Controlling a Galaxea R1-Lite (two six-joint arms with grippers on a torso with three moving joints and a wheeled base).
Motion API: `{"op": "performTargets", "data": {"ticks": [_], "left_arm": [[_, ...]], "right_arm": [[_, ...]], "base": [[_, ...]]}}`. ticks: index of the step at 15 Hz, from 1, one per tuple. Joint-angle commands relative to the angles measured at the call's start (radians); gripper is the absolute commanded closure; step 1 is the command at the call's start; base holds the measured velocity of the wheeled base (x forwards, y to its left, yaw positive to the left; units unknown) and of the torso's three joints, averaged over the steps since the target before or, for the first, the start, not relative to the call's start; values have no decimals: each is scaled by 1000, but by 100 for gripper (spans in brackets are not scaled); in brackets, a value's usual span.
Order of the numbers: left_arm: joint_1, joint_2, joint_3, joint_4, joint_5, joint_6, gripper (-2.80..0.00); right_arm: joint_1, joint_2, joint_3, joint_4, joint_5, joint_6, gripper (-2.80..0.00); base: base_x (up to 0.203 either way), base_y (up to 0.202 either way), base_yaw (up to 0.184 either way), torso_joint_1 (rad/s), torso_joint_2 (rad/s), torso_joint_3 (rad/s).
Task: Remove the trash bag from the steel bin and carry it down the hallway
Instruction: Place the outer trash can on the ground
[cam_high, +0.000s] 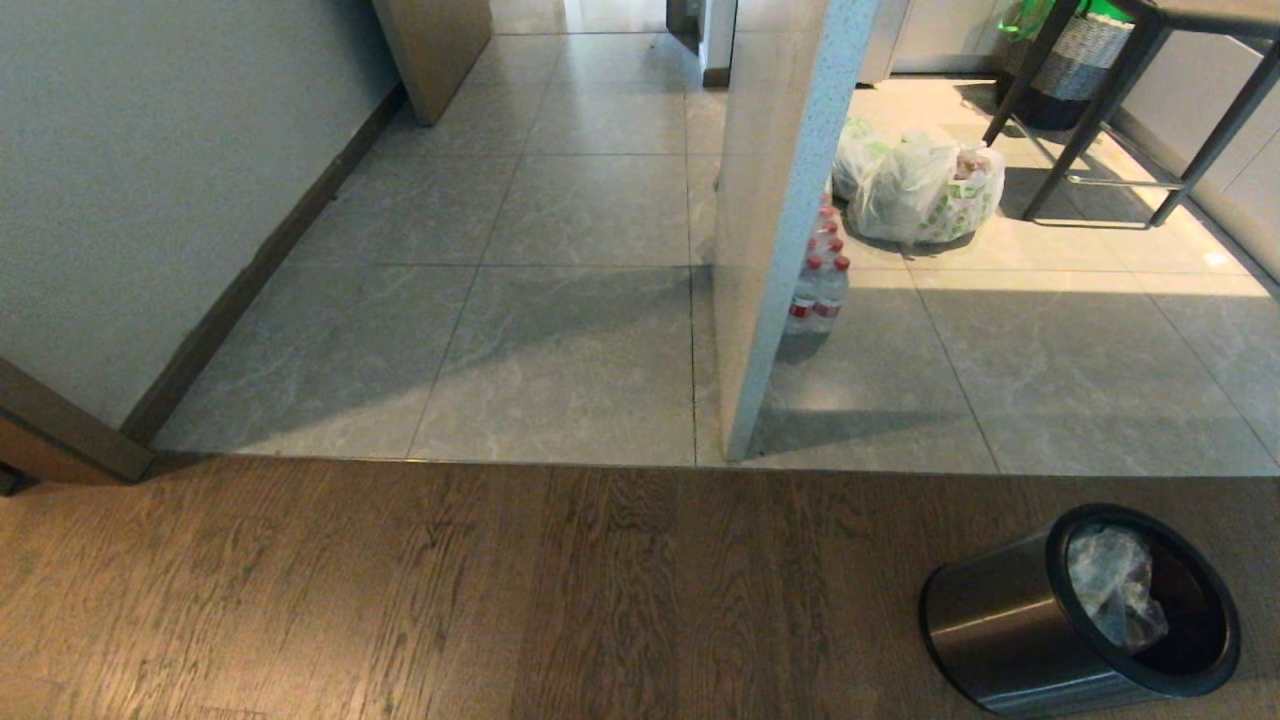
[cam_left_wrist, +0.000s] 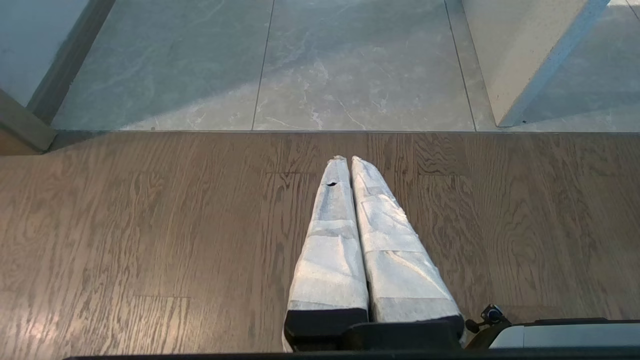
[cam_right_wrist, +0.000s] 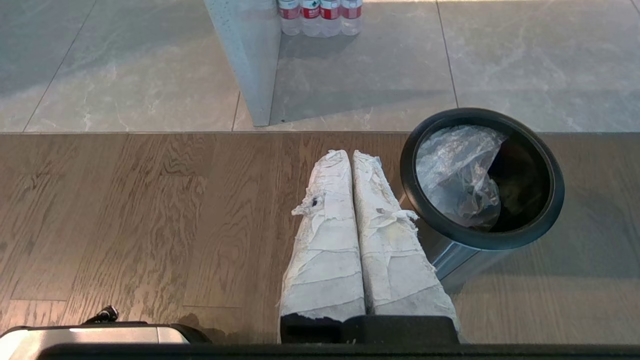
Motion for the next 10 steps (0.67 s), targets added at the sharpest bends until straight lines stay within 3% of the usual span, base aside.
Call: {"op": "performTargets", "data": {"ticks": [1,6,8,10], "left_arm": [[0,0,3,1,0,0,0],[0,0,3,0,0,0,0],[0,0,3,0,0,0,0],[0,0,3,1,0,0,0]], "right_arm": [[0,0,2,0,1,0,0],[0,1,-9,-13,0,13,0],[0,59,-152,23,18,22,0],[-3,237,-418,121,0,61,0]], "base": [[0,0,0,0,0,0],[0,0,0,0,0,0],[0,0,0,0,0,0],[0,0,0,0,0,0]]}}
